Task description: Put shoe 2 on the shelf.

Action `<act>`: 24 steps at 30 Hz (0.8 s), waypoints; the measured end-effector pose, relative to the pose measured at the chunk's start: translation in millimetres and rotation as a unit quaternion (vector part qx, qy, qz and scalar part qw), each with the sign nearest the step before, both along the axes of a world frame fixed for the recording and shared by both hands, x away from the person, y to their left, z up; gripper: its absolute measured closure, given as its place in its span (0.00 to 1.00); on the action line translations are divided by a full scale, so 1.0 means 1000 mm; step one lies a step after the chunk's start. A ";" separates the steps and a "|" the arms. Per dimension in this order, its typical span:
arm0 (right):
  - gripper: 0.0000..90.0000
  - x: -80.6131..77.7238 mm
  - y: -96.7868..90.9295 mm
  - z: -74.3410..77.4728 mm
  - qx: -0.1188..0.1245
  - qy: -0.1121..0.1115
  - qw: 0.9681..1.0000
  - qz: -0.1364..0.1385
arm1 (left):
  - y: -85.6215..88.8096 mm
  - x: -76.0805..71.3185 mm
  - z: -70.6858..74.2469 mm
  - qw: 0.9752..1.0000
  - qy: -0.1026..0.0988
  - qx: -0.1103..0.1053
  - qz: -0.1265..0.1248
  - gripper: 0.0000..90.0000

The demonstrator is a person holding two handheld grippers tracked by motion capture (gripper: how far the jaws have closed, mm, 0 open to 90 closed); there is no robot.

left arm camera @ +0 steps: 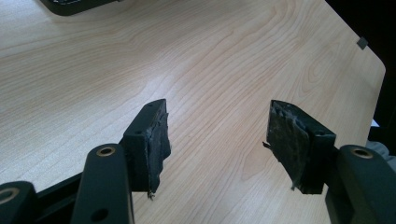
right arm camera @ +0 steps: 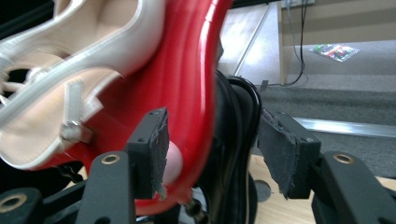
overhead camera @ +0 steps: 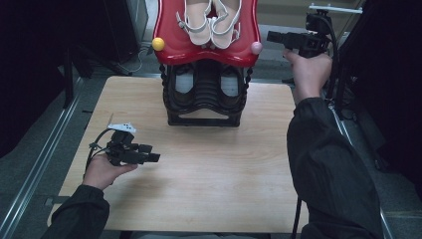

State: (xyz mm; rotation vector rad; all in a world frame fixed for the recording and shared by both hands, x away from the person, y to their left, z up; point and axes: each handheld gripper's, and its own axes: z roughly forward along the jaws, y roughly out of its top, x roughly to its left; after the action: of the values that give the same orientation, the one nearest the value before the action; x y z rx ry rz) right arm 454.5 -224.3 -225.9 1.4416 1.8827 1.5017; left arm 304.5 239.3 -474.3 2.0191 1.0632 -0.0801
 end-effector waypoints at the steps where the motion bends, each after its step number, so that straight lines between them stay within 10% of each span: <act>1: 0.49 -0.001 -0.003 -0.003 0.000 0.001 1.000 -0.001 | 0.000 0.000 0.000 1.000 -0.001 0.001 -0.001 0.43; 24: 0.46 -0.019 -0.023 -0.068 -0.011 0.027 1.000 0.013 | 0.000 0.000 0.000 1.000 -0.003 -0.002 0.002 0.43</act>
State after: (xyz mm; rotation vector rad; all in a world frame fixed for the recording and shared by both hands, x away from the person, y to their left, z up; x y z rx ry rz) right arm 435.5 -246.9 -293.6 1.4675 1.9495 1.4631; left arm 304.5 238.9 -474.3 2.0127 1.0620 -0.0739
